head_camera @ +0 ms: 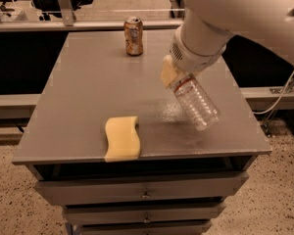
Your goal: Place water bottle upright
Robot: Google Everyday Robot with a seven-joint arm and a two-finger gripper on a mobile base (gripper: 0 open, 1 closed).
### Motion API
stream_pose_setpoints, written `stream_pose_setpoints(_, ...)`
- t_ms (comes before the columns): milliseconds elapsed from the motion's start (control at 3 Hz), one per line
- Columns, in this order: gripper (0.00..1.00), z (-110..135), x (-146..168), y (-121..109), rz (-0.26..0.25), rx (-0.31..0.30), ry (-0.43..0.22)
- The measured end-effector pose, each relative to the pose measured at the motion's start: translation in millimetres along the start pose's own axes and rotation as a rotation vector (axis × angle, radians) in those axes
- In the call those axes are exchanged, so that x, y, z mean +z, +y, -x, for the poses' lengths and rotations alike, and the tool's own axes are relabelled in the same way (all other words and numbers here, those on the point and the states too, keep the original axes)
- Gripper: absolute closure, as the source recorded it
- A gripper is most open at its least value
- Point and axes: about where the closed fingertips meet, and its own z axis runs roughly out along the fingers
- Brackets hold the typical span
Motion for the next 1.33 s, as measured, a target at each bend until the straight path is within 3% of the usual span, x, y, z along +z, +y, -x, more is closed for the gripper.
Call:
stream_pose_setpoints(667,1.0,27.5,-19.0,-20.8,0.191,-0.015,-0.335)
stream_pose_setpoints(1000,1.0,42.3,-22.4,-23.4,0.284,0.019,-0.524)
stream_pose_setpoints(1333,1.0,56.7,-17.1,-45.6,0.39,0.123,-0.711)
